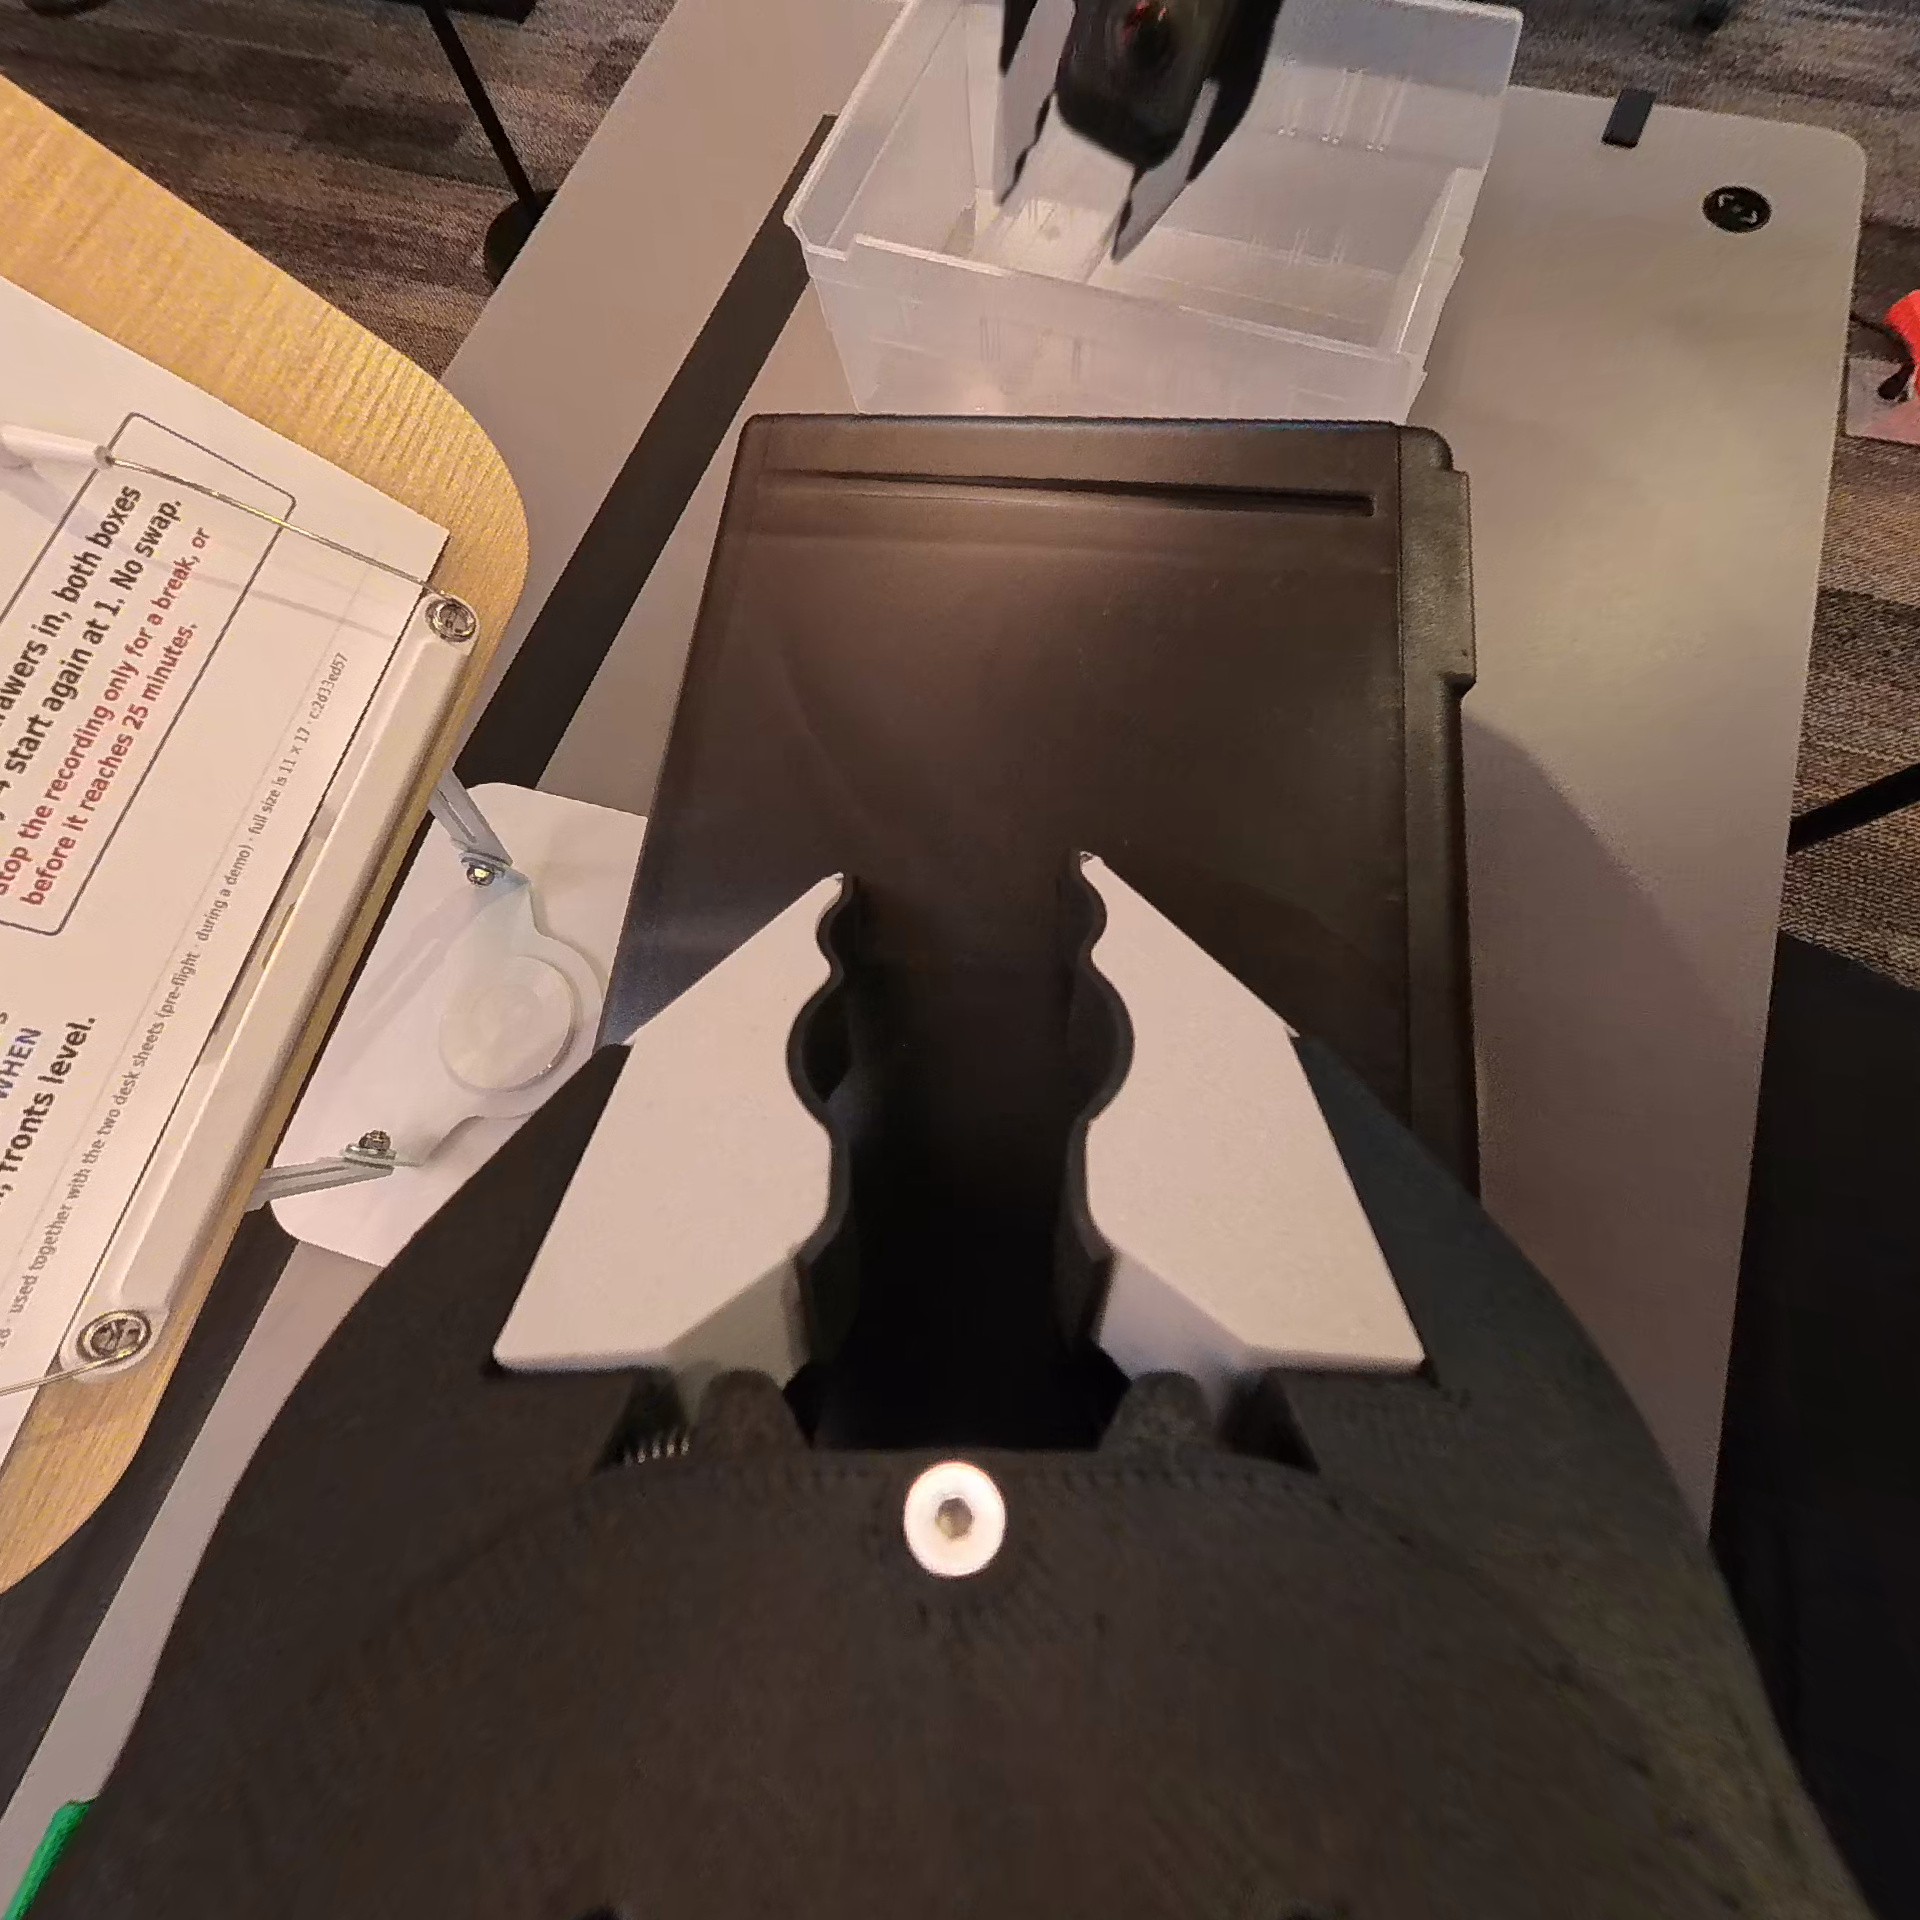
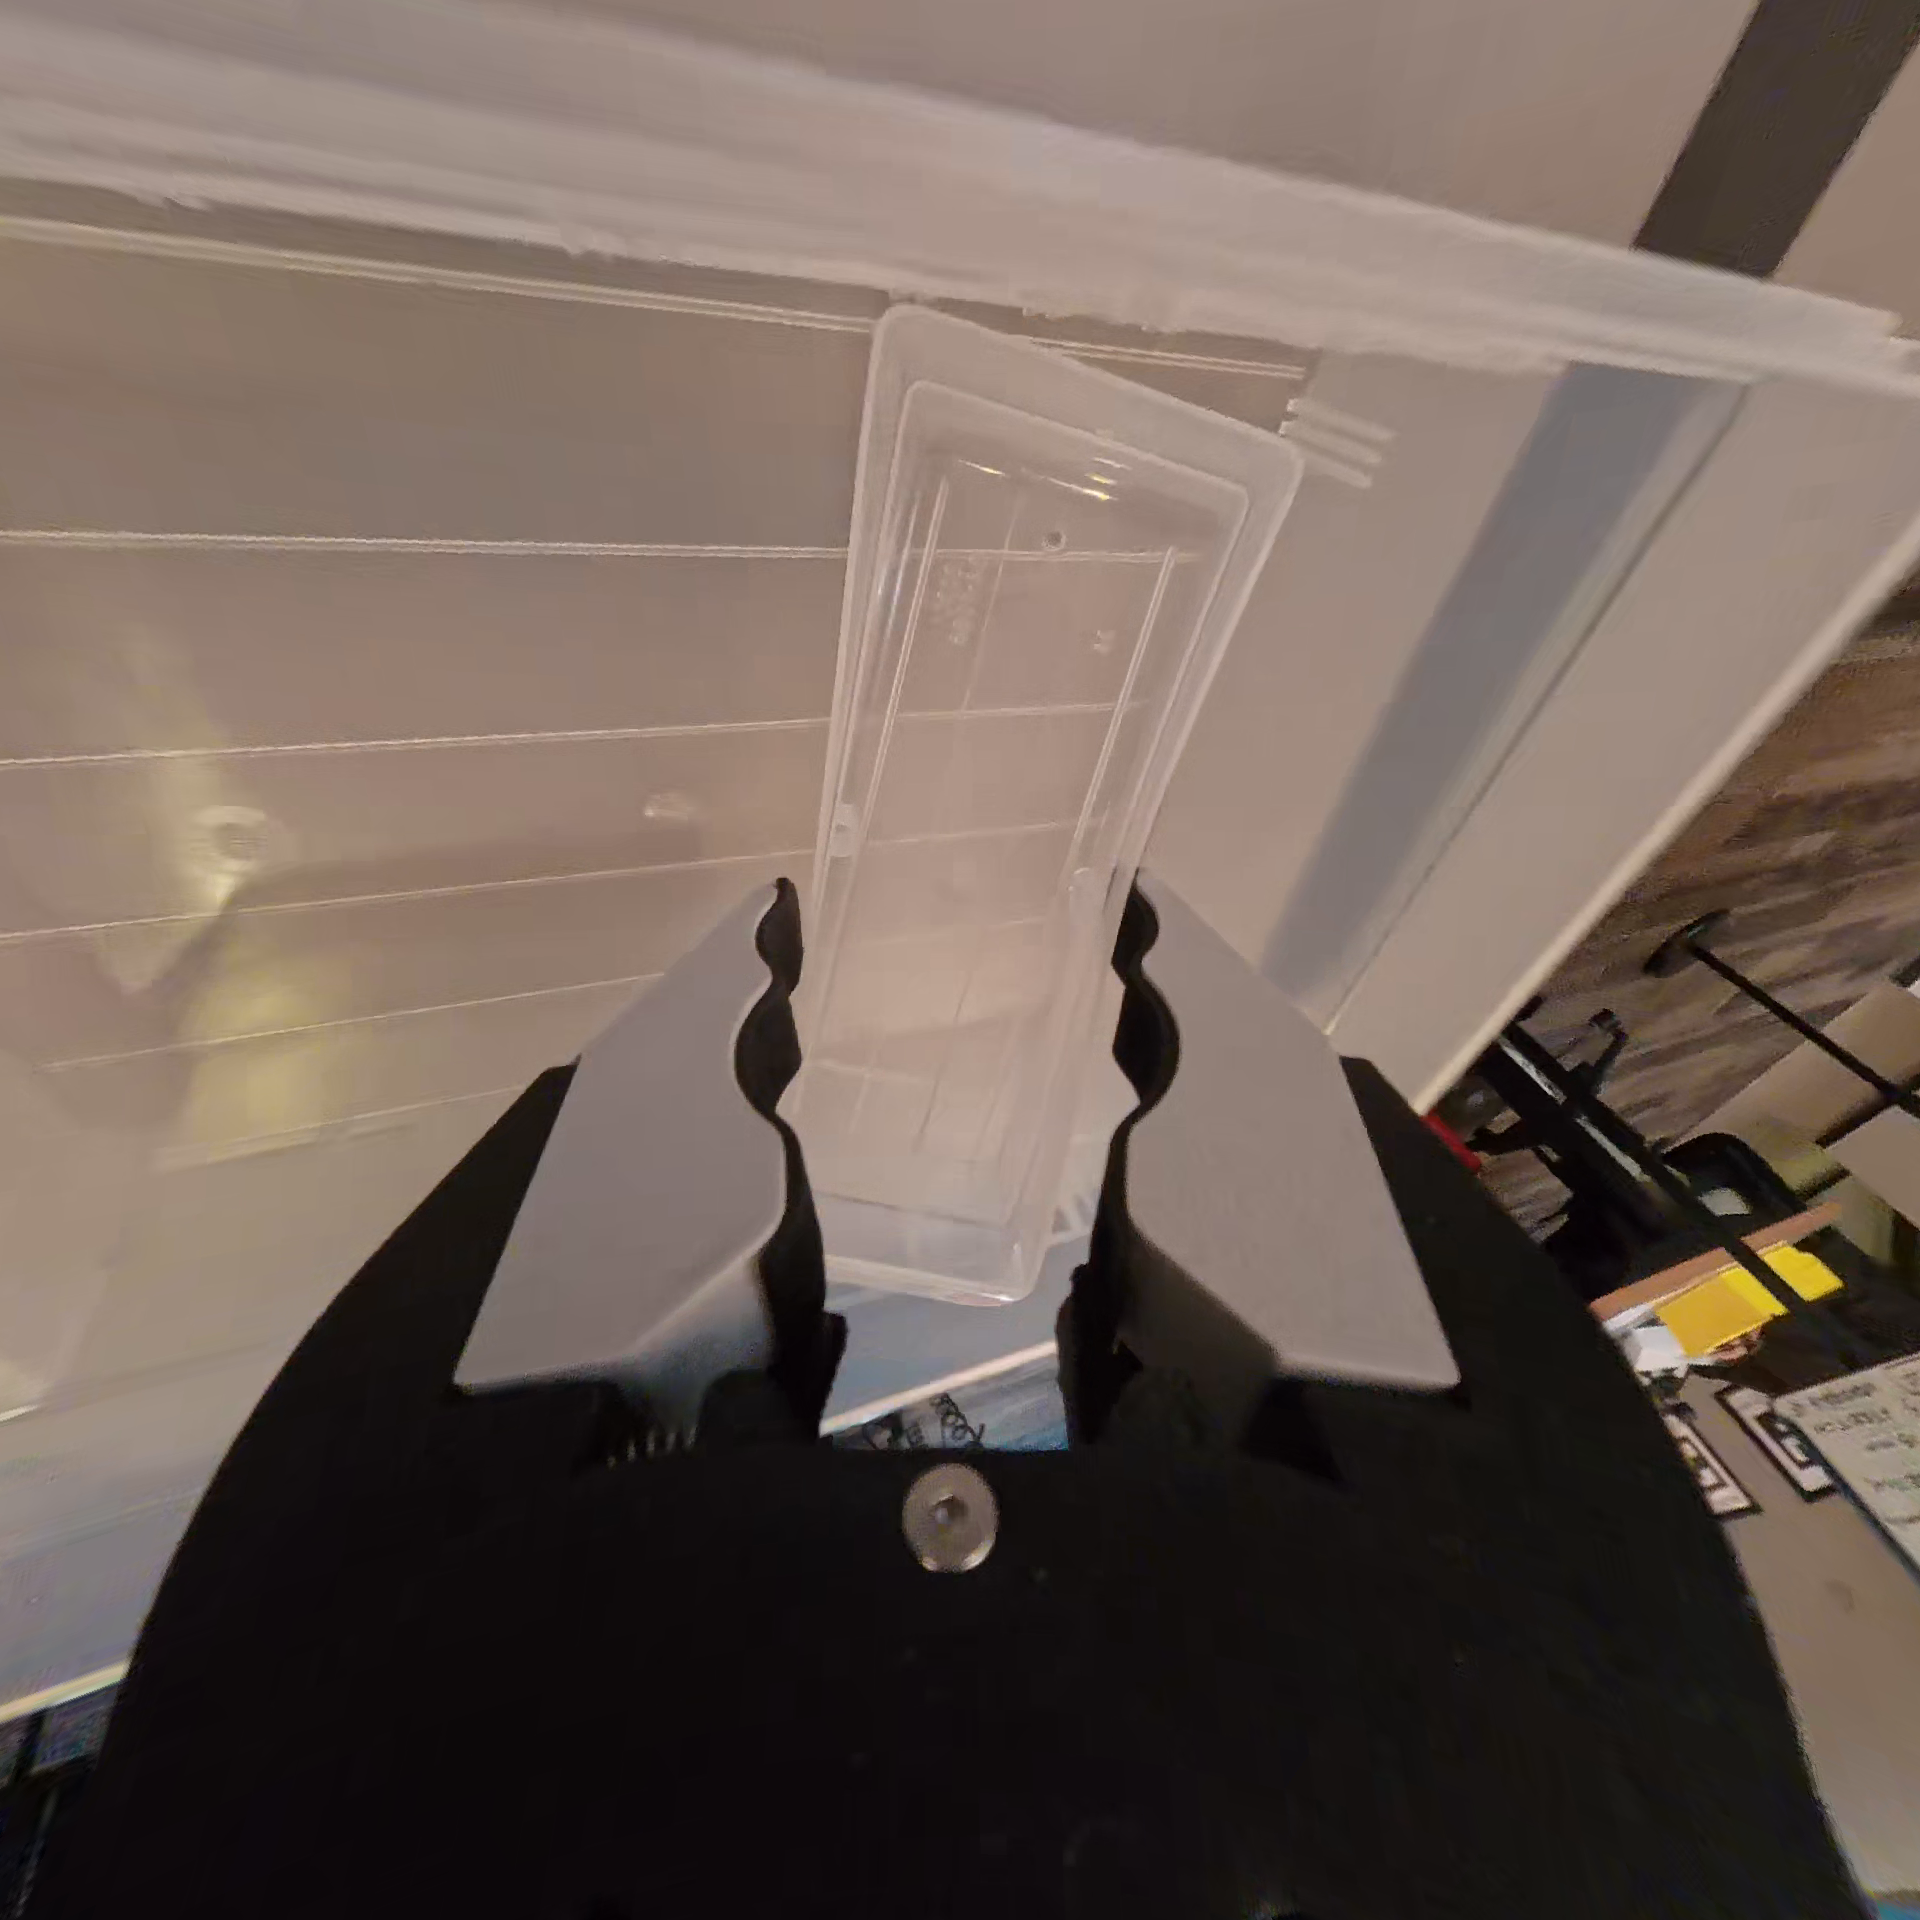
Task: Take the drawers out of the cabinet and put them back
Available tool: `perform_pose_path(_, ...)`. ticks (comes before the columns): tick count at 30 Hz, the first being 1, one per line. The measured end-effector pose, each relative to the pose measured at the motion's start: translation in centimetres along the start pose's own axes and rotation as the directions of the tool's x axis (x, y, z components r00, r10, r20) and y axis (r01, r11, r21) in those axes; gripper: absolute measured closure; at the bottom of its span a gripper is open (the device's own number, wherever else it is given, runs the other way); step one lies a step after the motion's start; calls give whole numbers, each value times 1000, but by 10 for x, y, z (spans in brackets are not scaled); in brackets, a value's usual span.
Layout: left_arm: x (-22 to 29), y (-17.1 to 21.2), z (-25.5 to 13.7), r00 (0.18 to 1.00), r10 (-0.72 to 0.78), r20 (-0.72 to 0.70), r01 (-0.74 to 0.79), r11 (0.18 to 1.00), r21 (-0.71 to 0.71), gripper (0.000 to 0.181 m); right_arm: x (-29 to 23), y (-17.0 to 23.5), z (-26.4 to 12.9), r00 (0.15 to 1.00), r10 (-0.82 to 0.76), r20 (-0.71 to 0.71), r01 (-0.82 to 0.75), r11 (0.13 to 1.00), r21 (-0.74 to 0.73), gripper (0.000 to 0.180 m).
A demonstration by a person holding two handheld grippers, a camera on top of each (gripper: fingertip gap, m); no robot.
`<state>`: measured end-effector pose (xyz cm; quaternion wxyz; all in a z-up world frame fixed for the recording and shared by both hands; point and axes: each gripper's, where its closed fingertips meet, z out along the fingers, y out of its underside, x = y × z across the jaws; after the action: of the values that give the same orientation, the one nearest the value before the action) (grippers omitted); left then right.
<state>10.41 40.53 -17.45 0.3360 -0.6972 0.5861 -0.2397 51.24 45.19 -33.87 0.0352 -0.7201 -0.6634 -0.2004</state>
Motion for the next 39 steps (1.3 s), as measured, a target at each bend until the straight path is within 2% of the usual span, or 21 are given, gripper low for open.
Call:
perform_pose_path(5, 0, 0, 0, 1000, 2, -1, -2, 1000, 1, 143, 6, 8, 31, 999, -27, 25, 28, 999, -40, 115)
perform_pose_path(8, 0, 0, 0, 1000, 3, -2, -3, 1000, 1, 144, 16, 10, 43, 1000, -10, -29, 9, 998, -58, 94)
perform_pose_path(10, 0, 0, 0, 1000, 3, -4, -3, 1000, 1, 144, 20, 15, 42, 999, 1, -55, -6, 996, -88, 91)
perform_pose_path(14, -1, 0, 0, 1000, 3, -4, -3, 1000, 2, 145, 39, 29, 5, 974, 140, -179, -158, 983, -90, 83)
perform_pose_path(18, 0, 0, 0, 1000, 5, -3, -5, 1000, 2, 145, 48, 33, -81, 883, 255, -394, -287, 958, -23, 102)
perform_pose_path(21, 0, 0, 0, 1000, 6, -2, -6, 1000, 3, 145, 18, -18, -156, 843, 289, -454, -225, 956, 190, 113)
perform_pose_path(25, 0, 0, 0, 1000, 5, -2, -5, 1000, 3, 145, -66, -139, -228, 861, 174, -478, 75, 886, 457, 136)
perform_pose_path(26, 0, 0, 0, 1000, 4, -2, -4, 1000, 2, 145, -87, -169, -237, 859, 153, -489, 134, 854, 503, 134)
perform_pose_path(29, 0, 0, 0, 1000, 6, 0, -6, 1000, 3, 145, -145, -250, -231, 855, 64, -514, 262, 802, 536, 133)
perform_pose_path(33, 1, 0, 0, 1000, 13, -4, -13, 1000, 4, 148, -171, -325, -193, 739, -6, -674, 422, 784, 455, 137)
perform_pose_path(36, 3, 0, -1, 999, 39, 3, -39, 999, 9, 152, -160, -352, -167, 639, 24, -769, 448, 801, 397, 143)
perform_pose_path(39, 2, 0, -1, 1000, 27, -3, -27, 1000, 8, 153, -150, -367, -151, 583, 55, -811, 468, 793, 390, 147)
